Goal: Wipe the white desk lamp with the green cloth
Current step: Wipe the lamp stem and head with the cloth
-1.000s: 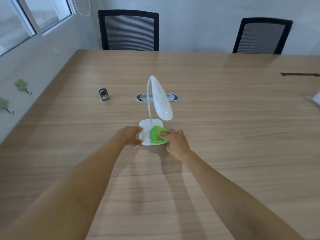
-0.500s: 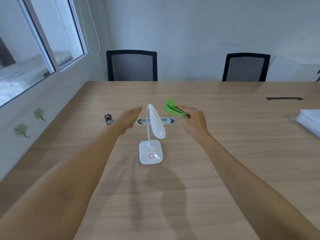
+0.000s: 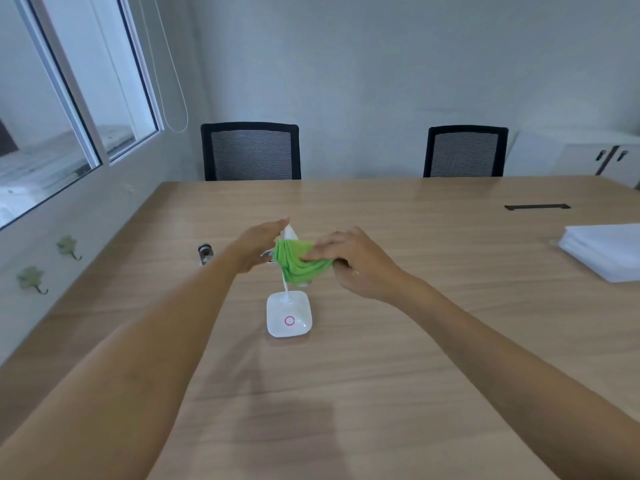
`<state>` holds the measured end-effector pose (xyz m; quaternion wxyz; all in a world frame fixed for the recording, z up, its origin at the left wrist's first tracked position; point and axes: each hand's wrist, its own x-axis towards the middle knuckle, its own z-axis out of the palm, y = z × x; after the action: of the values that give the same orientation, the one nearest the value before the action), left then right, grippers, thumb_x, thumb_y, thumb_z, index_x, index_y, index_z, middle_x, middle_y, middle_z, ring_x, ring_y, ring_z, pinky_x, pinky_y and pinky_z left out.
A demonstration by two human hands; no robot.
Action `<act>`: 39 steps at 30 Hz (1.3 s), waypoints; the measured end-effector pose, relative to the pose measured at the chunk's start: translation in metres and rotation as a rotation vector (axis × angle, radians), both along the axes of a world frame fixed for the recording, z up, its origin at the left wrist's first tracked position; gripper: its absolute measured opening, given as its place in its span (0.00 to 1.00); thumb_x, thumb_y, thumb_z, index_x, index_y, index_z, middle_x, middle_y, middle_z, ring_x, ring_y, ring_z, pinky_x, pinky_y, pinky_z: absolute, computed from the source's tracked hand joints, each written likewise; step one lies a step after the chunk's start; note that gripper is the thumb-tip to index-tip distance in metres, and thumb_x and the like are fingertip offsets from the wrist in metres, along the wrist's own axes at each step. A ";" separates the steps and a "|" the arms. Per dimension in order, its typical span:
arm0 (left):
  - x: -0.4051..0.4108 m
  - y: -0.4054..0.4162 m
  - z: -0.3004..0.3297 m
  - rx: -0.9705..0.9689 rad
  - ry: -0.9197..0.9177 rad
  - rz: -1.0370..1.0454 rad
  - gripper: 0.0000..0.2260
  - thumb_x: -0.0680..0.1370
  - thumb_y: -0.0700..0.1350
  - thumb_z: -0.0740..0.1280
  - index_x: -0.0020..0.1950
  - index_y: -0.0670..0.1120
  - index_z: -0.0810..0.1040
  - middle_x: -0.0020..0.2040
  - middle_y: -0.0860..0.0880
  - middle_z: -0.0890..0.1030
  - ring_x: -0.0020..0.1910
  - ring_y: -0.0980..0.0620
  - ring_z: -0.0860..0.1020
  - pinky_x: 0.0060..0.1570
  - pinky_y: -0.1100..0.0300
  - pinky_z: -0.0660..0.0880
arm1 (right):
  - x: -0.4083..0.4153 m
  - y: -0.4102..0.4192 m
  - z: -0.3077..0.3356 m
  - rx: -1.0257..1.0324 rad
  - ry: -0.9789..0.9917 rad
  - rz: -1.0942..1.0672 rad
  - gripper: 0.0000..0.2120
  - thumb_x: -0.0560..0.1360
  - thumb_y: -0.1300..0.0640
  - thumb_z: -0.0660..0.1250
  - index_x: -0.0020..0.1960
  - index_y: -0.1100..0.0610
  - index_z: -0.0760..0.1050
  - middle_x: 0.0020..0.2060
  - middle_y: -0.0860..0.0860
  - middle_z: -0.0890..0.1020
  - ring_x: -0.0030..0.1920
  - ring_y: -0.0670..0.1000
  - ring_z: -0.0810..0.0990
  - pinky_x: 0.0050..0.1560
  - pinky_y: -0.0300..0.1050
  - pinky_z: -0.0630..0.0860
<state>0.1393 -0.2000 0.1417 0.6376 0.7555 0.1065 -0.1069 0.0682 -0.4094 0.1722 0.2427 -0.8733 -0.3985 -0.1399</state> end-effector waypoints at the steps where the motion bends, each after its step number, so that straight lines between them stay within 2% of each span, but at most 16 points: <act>1: 0.001 0.000 0.000 0.027 0.009 0.000 0.26 0.74 0.62 0.64 0.67 0.51 0.73 0.64 0.54 0.74 0.63 0.52 0.72 0.48 0.59 0.72 | -0.010 -0.006 0.000 -0.001 -0.011 0.021 0.25 0.65 0.66 0.52 0.52 0.55 0.82 0.50 0.55 0.85 0.52 0.53 0.79 0.56 0.42 0.65; 3: 0.001 0.000 0.002 0.038 0.010 -0.003 0.28 0.73 0.63 0.63 0.69 0.51 0.71 0.67 0.55 0.72 0.66 0.51 0.71 0.52 0.57 0.71 | -0.024 -0.017 0.003 0.028 -0.027 0.078 0.24 0.65 0.69 0.55 0.50 0.56 0.83 0.49 0.56 0.85 0.50 0.48 0.76 0.53 0.36 0.62; 5: -0.001 0.000 0.004 0.029 0.022 -0.001 0.27 0.73 0.63 0.64 0.68 0.52 0.72 0.69 0.55 0.72 0.68 0.51 0.70 0.53 0.56 0.71 | -0.023 -0.020 0.009 0.073 -0.037 0.094 0.24 0.64 0.72 0.56 0.50 0.57 0.83 0.48 0.56 0.85 0.48 0.49 0.77 0.54 0.33 0.64; 8: -0.001 0.003 0.004 0.013 0.021 -0.025 0.25 0.73 0.60 0.65 0.68 0.52 0.73 0.69 0.52 0.73 0.69 0.50 0.70 0.52 0.58 0.73 | -0.005 -0.007 0.015 0.120 -0.039 0.004 0.25 0.63 0.71 0.55 0.52 0.58 0.83 0.47 0.56 0.86 0.45 0.57 0.81 0.53 0.51 0.74; 10: -0.002 0.004 0.004 0.001 0.030 -0.054 0.23 0.73 0.59 0.65 0.66 0.52 0.75 0.69 0.52 0.74 0.70 0.50 0.69 0.46 0.60 0.72 | 0.003 0.004 0.014 0.087 -0.038 -0.065 0.26 0.62 0.69 0.54 0.53 0.58 0.82 0.46 0.57 0.86 0.45 0.60 0.81 0.50 0.55 0.76; 13: -0.001 0.003 0.003 0.008 0.036 -0.042 0.17 0.75 0.59 0.63 0.56 0.49 0.77 0.58 0.49 0.79 0.61 0.50 0.75 0.47 0.60 0.74 | 0.001 0.012 0.003 0.001 -0.007 -0.073 0.27 0.62 0.67 0.53 0.54 0.57 0.82 0.48 0.57 0.85 0.48 0.60 0.81 0.50 0.48 0.71; 16: 0.003 0.003 0.001 0.044 0.020 -0.033 0.30 0.71 0.64 0.64 0.66 0.47 0.73 0.66 0.50 0.75 0.65 0.48 0.74 0.62 0.51 0.74 | -0.020 0.006 -0.007 -0.009 -0.076 -0.020 0.25 0.65 0.64 0.52 0.53 0.55 0.82 0.49 0.55 0.84 0.47 0.58 0.80 0.47 0.45 0.65; 18: 0.002 0.002 0.003 0.054 0.007 -0.019 0.30 0.72 0.64 0.63 0.69 0.49 0.70 0.67 0.56 0.71 0.65 0.53 0.70 0.60 0.54 0.71 | -0.035 -0.003 -0.014 0.009 -0.178 0.041 0.23 0.67 0.64 0.53 0.52 0.53 0.82 0.49 0.54 0.84 0.47 0.54 0.78 0.50 0.46 0.68; 21: -0.004 -0.002 0.007 0.065 0.014 -0.034 0.28 0.74 0.63 0.62 0.70 0.50 0.70 0.67 0.56 0.71 0.64 0.53 0.70 0.53 0.55 0.72 | -0.038 -0.011 -0.012 0.051 -0.246 0.051 0.22 0.68 0.66 0.54 0.53 0.53 0.82 0.50 0.55 0.84 0.48 0.51 0.76 0.50 0.44 0.67; 23: -0.004 -0.002 0.008 0.061 0.003 -0.039 0.26 0.74 0.61 0.63 0.69 0.49 0.72 0.67 0.53 0.74 0.64 0.51 0.72 0.51 0.57 0.74 | -0.025 -0.009 -0.002 0.046 -0.214 -0.061 0.23 0.67 0.64 0.53 0.54 0.53 0.81 0.50 0.55 0.83 0.49 0.54 0.79 0.49 0.43 0.64; 26: -0.002 0.001 0.006 0.052 0.038 -0.058 0.25 0.73 0.62 0.64 0.66 0.52 0.75 0.69 0.53 0.74 0.70 0.51 0.69 0.52 0.57 0.72 | 0.000 0.003 0.000 -0.011 -0.076 -0.209 0.26 0.67 0.62 0.50 0.56 0.52 0.81 0.52 0.56 0.83 0.51 0.60 0.78 0.47 0.40 0.60; 30: 0.000 0.000 0.005 0.052 0.039 -0.041 0.19 0.75 0.61 0.63 0.57 0.49 0.77 0.60 0.51 0.78 0.64 0.51 0.73 0.53 0.56 0.76 | -0.007 0.009 -0.019 -0.081 -0.034 -0.157 0.30 0.65 0.58 0.46 0.58 0.51 0.79 0.53 0.54 0.82 0.50 0.61 0.78 0.49 0.44 0.64; 32: 0.002 -0.002 0.005 0.101 0.028 -0.031 0.25 0.75 0.62 0.61 0.66 0.49 0.73 0.67 0.54 0.73 0.68 0.51 0.71 0.59 0.54 0.73 | -0.030 0.001 -0.027 -0.043 -0.138 -0.086 0.25 0.68 0.61 0.51 0.56 0.52 0.80 0.52 0.55 0.82 0.48 0.60 0.78 0.50 0.46 0.68; 34: -0.001 -0.004 0.008 0.118 0.015 -0.023 0.27 0.77 0.61 0.59 0.72 0.49 0.67 0.71 0.56 0.68 0.71 0.51 0.67 0.57 0.54 0.69 | -0.051 -0.012 -0.037 -0.018 -0.292 -0.005 0.21 0.70 0.65 0.55 0.54 0.53 0.81 0.52 0.55 0.82 0.46 0.57 0.76 0.51 0.47 0.71; 37: -0.002 -0.006 0.010 0.117 0.022 -0.023 0.27 0.77 0.60 0.59 0.73 0.48 0.66 0.75 0.54 0.66 0.72 0.50 0.66 0.55 0.54 0.69 | -0.055 -0.024 -0.040 0.019 -0.407 -0.004 0.22 0.76 0.64 0.50 0.56 0.52 0.80 0.54 0.55 0.82 0.48 0.55 0.74 0.51 0.47 0.72; 39: -0.003 -0.006 0.011 0.117 0.018 -0.015 0.27 0.77 0.59 0.60 0.73 0.48 0.67 0.74 0.52 0.68 0.72 0.50 0.67 0.54 0.54 0.70 | -0.042 -0.022 -0.034 0.108 -0.382 -0.112 0.22 0.73 0.67 0.52 0.56 0.53 0.80 0.54 0.55 0.82 0.49 0.56 0.76 0.51 0.48 0.71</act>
<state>0.1368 -0.2060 0.1522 0.5903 0.7914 0.1124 -0.1121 0.0266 -0.4312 0.1386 0.2011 -0.8373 -0.3801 -0.3376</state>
